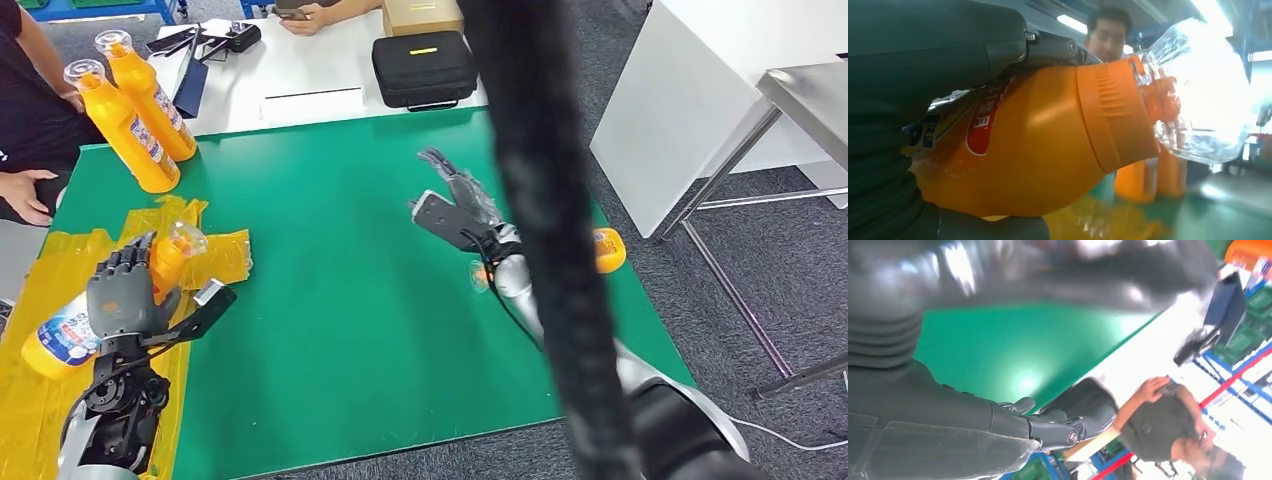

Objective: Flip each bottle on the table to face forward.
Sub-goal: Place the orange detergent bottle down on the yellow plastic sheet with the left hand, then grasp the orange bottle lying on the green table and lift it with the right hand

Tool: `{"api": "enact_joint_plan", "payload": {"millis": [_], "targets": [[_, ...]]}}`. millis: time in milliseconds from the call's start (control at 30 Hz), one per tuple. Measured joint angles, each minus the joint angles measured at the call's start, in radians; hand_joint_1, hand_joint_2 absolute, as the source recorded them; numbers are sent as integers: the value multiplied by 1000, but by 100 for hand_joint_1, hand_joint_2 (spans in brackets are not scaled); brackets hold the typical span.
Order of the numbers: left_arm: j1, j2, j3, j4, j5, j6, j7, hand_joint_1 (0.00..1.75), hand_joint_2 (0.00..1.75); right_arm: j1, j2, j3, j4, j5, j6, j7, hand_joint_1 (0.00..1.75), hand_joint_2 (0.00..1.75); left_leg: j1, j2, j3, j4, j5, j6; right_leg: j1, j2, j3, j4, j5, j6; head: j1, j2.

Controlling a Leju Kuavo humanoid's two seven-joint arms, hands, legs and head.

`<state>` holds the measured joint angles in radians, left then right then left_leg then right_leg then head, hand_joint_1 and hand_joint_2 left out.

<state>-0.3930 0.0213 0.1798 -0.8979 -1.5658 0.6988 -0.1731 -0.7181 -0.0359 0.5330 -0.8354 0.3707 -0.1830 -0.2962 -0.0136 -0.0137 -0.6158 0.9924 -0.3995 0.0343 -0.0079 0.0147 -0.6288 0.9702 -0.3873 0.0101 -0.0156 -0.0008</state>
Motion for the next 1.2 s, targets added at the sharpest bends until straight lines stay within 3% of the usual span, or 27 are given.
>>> {"api": "enact_joint_plan", "payload": {"millis": [233, 467, 500, 600, 633, 967, 1100, 1200], "targets": [[-48, 61, -141, 263, -1, 0, 146, 175, 175, 21, -117, -34, -92, 11, 95, -51, 0, 175, -1, 1, 0, 0, 0, 0, -1, 1, 0, 0, 0, 0, -1, 0], [-120, 87, -239, 458, 24, -14, 150, 175, 175, 62, -254, -115, -176, 30, 194, -66, 0, 175, -2, -6, 3, 0, -1, 2, -3, -4, 5, 0, -1, 2, -1, 0], [-128, 88, -246, 474, 27, -19, 148, 134, 175, 62, -267, -122, -181, 33, 199, -66, 0, 175, -2, -6, 4, -1, -2, 3, -3, -4, 6, 0, -1, 2, -1, 0], [-145, 91, -260, 507, 33, -27, 146, 3, 44, 66, -293, -135, -194, 37, 205, -65, 0, 175, -2, -6, 8, -1, -2, 3, -3, -4, 9, 0, -1, 3, -1, 0], [-149, 91, -263, 514, 36, -30, 143, 0, 0, 67, -300, -138, -196, 40, 207, -64, 0, 175, -2, -6, 9, -1, -2, 3, -3, -4, 11, 0, -1, 3, -1, 0], [-152, 93, -260, 532, 97, -59, 76, 0, 0, 34, -352, -132, -89, 200, 258, -38, 0, 175, -3, -8, 13, -1, 2, 5, -3, -7, 16, 0, -1, 3, -1, 0], [-142, 91, -241, 532, 170, -41, -25, 0, 0, 4, -367, -119, -14, 245, 256, -40, 0, 175, -4, -9, 12, -1, 3, 6, -3, -8, 16, 0, -1, 4, -1, 0], [-137, 87, -206, 528, 286, -33, -147, 0, 0, -27, -382, -100, 50, 281, 262, -41, 0, 175, -5, -9, 12, -1, 3, 6, -3, -8, 16, 0, 0, 5, -1, 0]]}}
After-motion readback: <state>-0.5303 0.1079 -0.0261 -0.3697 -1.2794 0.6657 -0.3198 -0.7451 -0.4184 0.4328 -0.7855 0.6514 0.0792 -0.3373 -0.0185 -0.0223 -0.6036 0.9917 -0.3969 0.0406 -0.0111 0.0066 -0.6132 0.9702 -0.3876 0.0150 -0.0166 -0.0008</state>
